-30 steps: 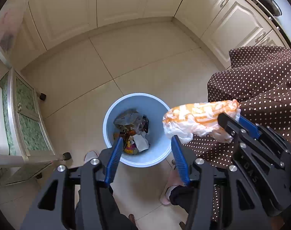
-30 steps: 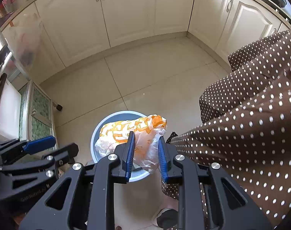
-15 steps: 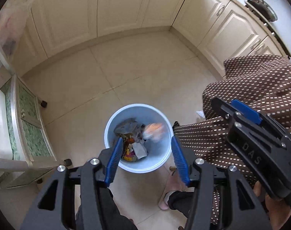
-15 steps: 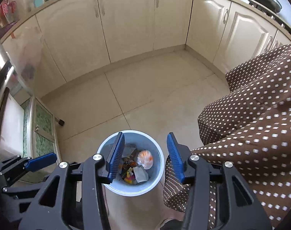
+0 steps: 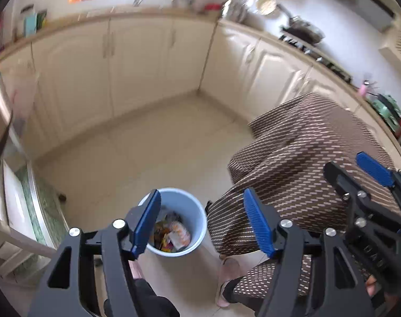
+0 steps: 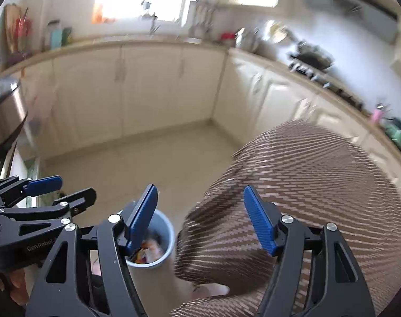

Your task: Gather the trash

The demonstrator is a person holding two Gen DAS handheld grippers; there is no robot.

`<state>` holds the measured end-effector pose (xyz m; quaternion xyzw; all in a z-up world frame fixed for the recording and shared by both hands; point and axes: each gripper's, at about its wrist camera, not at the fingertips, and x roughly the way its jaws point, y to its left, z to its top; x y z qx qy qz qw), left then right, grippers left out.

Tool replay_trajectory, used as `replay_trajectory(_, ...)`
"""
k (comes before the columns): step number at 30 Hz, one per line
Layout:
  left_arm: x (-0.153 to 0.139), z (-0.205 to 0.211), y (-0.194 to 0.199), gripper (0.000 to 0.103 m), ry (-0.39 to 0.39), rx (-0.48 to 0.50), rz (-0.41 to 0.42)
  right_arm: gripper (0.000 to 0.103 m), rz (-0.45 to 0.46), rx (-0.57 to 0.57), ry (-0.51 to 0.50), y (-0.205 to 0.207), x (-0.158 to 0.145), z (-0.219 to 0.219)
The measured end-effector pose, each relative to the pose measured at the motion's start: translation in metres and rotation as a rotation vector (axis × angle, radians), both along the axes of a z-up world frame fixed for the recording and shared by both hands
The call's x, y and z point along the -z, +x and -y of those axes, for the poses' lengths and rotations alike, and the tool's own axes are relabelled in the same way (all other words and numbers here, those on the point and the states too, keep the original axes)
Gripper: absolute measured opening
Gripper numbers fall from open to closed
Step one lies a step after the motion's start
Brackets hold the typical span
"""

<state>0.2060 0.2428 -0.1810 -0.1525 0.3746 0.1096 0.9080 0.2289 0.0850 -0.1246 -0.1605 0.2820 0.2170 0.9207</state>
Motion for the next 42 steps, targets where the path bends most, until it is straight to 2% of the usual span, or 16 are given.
replay_trajectory(4,-0.037,0.035,-0.026,0.066,0.046,0.049,0.089,0.072,0.073,0.056,0.038,-0.034,-0.032,0.045)
replay_trajectory(11,-0.101,0.098,-0.075,0.077,0.139,0.106,0.248,0.078,0.166,0.14,0.108,-0.091,-0.076,0.115)
replay_trajectory(14,-0.12,0.123,-0.098,0.078,0.157,0.131,0.303,0.08,0.217,0.173,0.139,-0.117,-0.095,0.142)
replay_trajectory(17,-0.137,0.145,-0.121,0.08,0.192,0.156,0.356,0.087,0.255,0.203,0.166,-0.14,-0.107,0.162)
replay_trajectory(25,-0.177,0.186,-0.184,0.089,0.252,0.163,0.497,0.09,0.352,0.249,0.212,-0.197,-0.128,0.195)
replay_trajectory(29,-0.191,0.196,-0.205,0.089,0.255,0.171,0.544,0.095,0.389,0.263,0.238,-0.218,-0.135,0.214)
replay_trajectory(33,-0.2,0.207,-0.216,0.089,0.271,0.184,0.576,0.095,0.407,0.269,0.258,-0.234,-0.136,0.229)
replay_trajectory(42,-0.2,0.227,-0.223,0.089,0.285,0.223,0.583,0.096,0.419,0.31,0.286,-0.243,-0.133,0.25)
